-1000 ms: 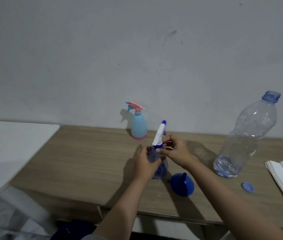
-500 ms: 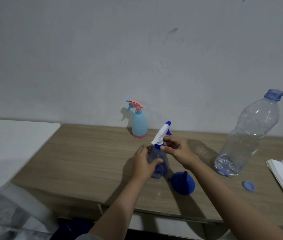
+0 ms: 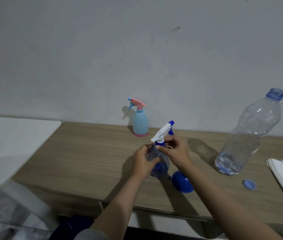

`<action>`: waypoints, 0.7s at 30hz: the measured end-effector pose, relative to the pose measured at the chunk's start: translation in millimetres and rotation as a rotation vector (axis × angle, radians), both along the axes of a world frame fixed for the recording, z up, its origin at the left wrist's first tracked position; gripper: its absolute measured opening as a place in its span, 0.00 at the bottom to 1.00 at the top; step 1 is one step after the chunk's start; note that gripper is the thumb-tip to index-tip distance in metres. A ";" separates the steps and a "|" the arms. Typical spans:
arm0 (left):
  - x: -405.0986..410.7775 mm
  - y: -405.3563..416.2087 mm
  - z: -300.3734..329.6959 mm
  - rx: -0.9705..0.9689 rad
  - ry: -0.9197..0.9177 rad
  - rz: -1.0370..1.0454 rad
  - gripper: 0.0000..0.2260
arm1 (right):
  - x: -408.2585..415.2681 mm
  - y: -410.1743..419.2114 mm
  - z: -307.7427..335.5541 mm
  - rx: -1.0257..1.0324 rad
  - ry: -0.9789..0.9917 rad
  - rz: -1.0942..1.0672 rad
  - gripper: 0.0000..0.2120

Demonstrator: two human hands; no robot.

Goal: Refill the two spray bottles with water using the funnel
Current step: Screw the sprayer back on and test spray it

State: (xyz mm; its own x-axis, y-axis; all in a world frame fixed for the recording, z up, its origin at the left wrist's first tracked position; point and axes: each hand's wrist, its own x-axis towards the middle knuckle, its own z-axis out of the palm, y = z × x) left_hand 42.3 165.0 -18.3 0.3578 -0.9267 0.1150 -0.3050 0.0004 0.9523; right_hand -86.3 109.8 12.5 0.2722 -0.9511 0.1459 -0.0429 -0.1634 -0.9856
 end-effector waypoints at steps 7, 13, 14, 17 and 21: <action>-0.7 0.2 -2.0 -0.008 -0.019 0.011 0.22 | -2.9 3.7 0.1 -0.055 0.114 0.078 0.19; -0.8 -1.1 -4.9 -0.040 -0.022 0.033 0.22 | 10.6 10.2 -1.8 -0.109 0.140 -0.053 0.13; -1.0 -1.2 -5.1 -0.046 -0.023 0.030 0.22 | 12.0 10.8 -2.5 -0.120 0.135 -0.065 0.12; -1.9 -2.3 -4.9 -0.080 -0.024 0.024 0.20 | 12.2 12.0 -3.4 -0.145 0.105 -0.076 0.11; 2.2 -0.9 -0.5 -0.014 -0.033 -0.018 0.23 | 9.2 14.2 -5.0 -0.124 0.051 -0.084 0.13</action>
State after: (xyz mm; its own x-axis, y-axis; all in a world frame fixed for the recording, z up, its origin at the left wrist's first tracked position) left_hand 44.6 164.1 -18.8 0.3372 -0.9310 0.1397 -0.3363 0.0195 0.9416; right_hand -77.1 124.0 7.5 0.2023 -0.9465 0.2516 -0.1111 -0.2774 -0.9543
